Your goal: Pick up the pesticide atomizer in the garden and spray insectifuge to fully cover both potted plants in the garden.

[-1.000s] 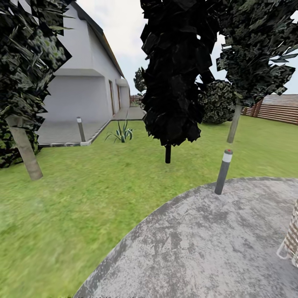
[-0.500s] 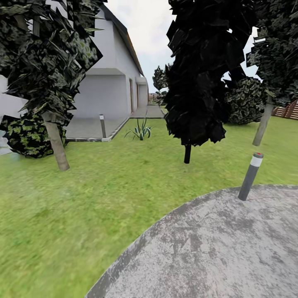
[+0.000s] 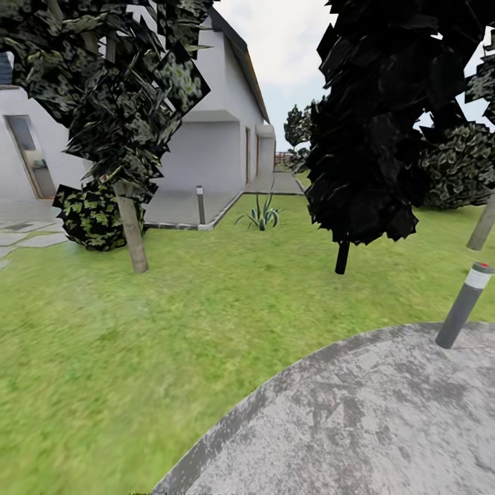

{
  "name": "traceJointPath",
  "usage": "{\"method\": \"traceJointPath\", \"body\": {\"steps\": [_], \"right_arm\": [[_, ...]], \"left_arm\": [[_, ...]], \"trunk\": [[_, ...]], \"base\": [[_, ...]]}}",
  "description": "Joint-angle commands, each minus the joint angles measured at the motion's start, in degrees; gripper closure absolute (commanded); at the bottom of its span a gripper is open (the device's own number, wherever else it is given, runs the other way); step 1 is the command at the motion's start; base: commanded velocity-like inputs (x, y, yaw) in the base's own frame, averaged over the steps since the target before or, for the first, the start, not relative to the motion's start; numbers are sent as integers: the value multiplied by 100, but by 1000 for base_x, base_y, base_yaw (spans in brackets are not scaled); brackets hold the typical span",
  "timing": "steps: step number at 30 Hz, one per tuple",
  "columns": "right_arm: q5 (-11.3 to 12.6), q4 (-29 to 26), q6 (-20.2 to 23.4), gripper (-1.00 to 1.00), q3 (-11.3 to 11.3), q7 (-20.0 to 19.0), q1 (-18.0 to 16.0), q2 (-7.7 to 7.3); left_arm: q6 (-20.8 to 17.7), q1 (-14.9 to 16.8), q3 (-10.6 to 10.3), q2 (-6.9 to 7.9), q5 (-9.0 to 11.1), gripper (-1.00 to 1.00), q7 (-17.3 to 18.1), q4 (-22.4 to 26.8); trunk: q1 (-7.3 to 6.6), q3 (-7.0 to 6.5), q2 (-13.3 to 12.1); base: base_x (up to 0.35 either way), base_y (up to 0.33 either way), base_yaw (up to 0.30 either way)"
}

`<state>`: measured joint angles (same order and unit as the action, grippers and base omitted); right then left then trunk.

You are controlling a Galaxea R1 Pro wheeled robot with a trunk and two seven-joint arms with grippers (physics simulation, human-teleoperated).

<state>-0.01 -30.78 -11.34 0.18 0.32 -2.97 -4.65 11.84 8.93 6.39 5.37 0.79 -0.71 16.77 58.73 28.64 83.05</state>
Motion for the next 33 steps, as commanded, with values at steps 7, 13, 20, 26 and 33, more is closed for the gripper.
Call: {"method": "traceJointPath", "body": {"steps": [7, 13, 20, 26, 33], "right_arm": [[-2, 1, -17, -100, 0, 3, -1, 0], [-3, 1, -17, -100, 0, 3, -1, 5], [0, 1, -17, -100, 0, 3, -1, 5], [0, 1, -17, -100, 0, 3, -1, 5], [0, 1, -17, -100, 0, 3, -1, 8]], "left_arm": [[20, 4, 9, -1, 9, -100, -8, -7], [20, 7, 11, 13, 14, -100, -8, -7], [20, 11, 11, 17, 30, -100, -8, 0], [20, 13, 35, 17, 37, -100, -10, 1], [28, 13, 456, 17, 108, -100, -1, 2]], "trunk": [[0, 39, 3], [0, 65, 3], [0, 92, 3], [0, 115, 3], [21, 159, 43]], "base": [[0, 0, 270], [0, 0, 270], [0, 0, 270], [0, 0, 270], [0, 0, 270]]}}
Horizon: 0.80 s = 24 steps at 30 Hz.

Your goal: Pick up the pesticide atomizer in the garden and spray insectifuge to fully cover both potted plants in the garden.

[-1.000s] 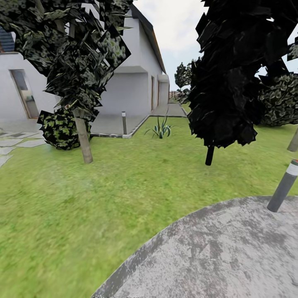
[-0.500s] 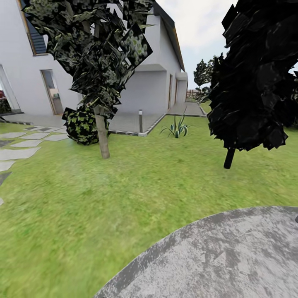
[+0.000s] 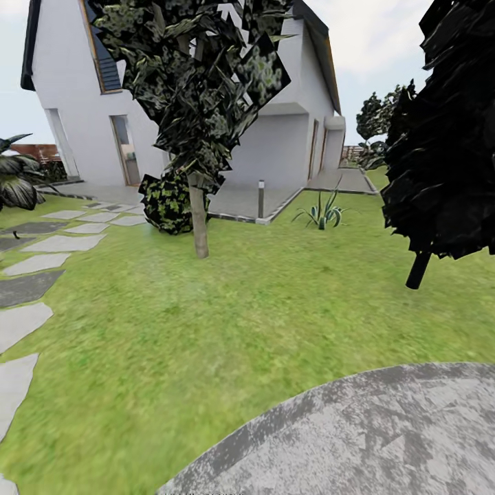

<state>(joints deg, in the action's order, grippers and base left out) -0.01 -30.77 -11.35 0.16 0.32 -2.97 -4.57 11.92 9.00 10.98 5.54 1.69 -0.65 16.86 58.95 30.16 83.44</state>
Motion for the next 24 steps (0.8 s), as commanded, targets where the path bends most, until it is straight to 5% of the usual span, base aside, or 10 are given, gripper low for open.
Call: {"method": "traceJointPath", "body": {"steps": [1, 24], "right_arm": [[0, 1, -17, -100, 1, 3, -1, 0], [-20, 1, -10, -100, -29, 3, -1, 5]], "left_arm": [[19, 5, 26, 0, 20, -100, -6, -8], [19, 5, 80, 0, 24, -100, -5, -8]], "trunk": [[22, 28, 44], [527, 528, 967]], "base": [[0, 0, 270], [0, 0, 270]]}}
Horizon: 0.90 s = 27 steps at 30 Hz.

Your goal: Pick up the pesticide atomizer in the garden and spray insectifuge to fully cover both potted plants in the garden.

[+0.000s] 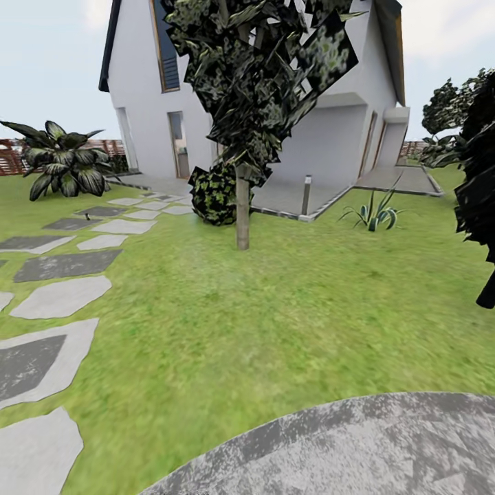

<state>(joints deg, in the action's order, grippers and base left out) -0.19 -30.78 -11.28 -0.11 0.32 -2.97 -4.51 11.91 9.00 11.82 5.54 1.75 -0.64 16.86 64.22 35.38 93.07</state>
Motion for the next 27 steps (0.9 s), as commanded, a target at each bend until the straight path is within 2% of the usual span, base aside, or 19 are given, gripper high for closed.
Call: {"method": "traceJointPath", "body": {"steps": [1, 27], "right_arm": [[-4, 1, -16, -100, -3, 3, -1, 0], [4, 6, -12, -100, -12, -23, -1, 26]], "left_arm": [[21, 5, -4, 0, 18, -100, -7, -7], [14, 5, -4, 0, 18, -100, -7, -7]], "trunk": [[22, 28, 44], [593, 561, 1087]], "base": [[0, 0, 270], [0, 0, 275]]}}
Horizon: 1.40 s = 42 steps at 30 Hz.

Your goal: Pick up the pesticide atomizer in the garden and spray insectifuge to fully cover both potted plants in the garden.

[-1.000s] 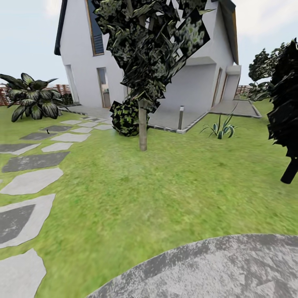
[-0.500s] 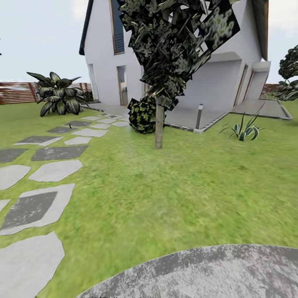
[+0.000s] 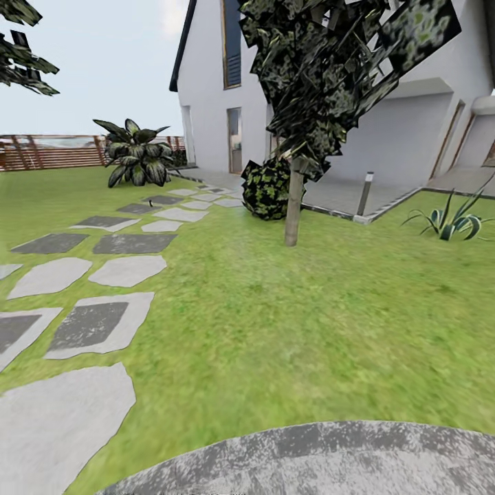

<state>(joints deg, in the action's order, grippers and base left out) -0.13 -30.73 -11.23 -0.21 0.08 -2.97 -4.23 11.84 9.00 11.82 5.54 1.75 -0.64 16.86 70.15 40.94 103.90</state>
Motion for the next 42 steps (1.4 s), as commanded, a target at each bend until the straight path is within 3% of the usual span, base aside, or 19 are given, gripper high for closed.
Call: {"method": "traceJointPath", "body": {"steps": [1, 29, 42], "right_arm": [[-2, 3, -18, -100, -4, 4, -1, 0], [-17, 6, -11, -100, -3, 19, -1, 45], [-13, 5, -22, -100, 0, 19, -1, 39]], "left_arm": [[20, 5, -4, 0, 18, -100, -7, -8], [20, 5, -4, 0, 26, -100, -7, -8], [28, 5, 8, 13, 16, -100, -7, -8]], "trunk": [[22, 24, 44], [637, 527, 1167], [637, 532, 1167]], "base": [[0, 0, 279], [0, 0, 281], [78, 0, 261]]}}
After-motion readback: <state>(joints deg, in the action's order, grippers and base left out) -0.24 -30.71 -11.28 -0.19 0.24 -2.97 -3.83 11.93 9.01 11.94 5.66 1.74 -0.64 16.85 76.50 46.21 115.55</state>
